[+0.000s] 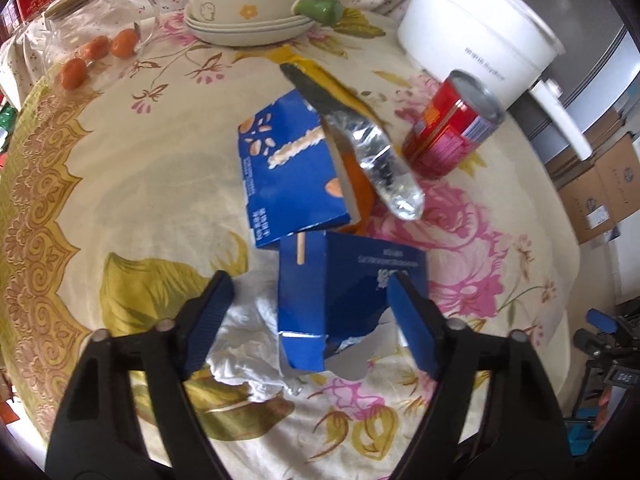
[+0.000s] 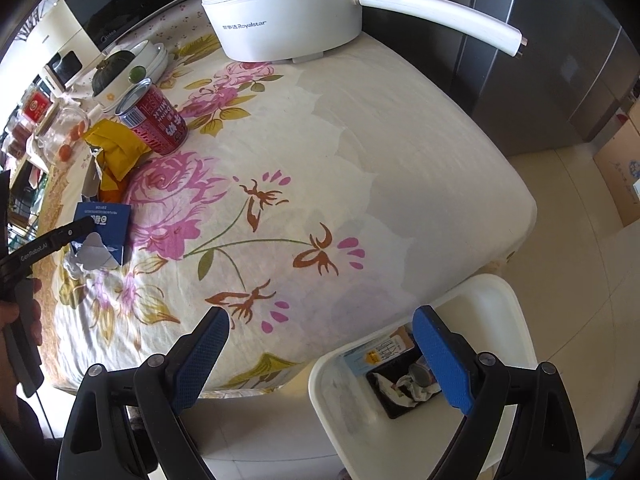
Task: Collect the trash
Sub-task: 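Reach the left gripper to the blue tissue box and close on it, then lift the blue tissue box with the left gripper while the right gripper grasps the white crumpled tissue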
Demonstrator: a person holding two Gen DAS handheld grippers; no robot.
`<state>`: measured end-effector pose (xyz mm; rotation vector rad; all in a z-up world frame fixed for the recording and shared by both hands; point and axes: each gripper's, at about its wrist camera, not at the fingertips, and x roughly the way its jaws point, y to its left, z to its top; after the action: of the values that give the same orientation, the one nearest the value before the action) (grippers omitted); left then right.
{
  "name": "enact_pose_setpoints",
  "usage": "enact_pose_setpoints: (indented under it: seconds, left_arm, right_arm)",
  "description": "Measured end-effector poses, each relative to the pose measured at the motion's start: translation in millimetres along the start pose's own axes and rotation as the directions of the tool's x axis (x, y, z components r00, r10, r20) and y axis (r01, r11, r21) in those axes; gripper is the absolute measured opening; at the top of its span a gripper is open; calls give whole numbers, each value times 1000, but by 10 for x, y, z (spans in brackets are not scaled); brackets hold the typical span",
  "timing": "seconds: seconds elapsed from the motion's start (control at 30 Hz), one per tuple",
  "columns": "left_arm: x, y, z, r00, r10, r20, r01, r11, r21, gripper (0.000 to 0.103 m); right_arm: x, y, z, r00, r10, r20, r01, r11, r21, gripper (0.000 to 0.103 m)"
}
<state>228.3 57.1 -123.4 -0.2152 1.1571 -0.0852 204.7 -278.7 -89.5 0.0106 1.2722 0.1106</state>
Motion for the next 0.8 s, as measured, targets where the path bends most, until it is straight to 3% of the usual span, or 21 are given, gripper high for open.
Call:
enact_pose_setpoints:
  seconds: [0.1, 0.23, 0.37, 0.63, 0.8]
  left_arm:
    - [-68, -19, 22, 997, -72, 28, 72, 997, -4, 64]
    - [-76, -89, 26, 997, -76, 27, 76, 997, 18, 63]
    - [75, -92, 9, 998, -47, -38, 48, 999, 10, 63]
    - [71, -68, -16, 990, -132, -52, 129, 990, -48, 43]
    - [-18, -124, -67, 970, -237, -46, 233, 970, -76, 27]
  right_arm:
    - [14, 15, -4, 1000, 2, -4, -2, 1000, 0, 94]
    - [24, 26, -10, 1000, 3, -6, -3, 1000, -2, 94]
    - [39, 28, -20, 1000, -2, -11, 2, 1000, -4, 94]
    - [53, 41, -9, 1000, -9, -14, 9, 1000, -12, 94]
    - [53, 63, 17, 1000, -8, -9, 8, 1000, -5, 94]
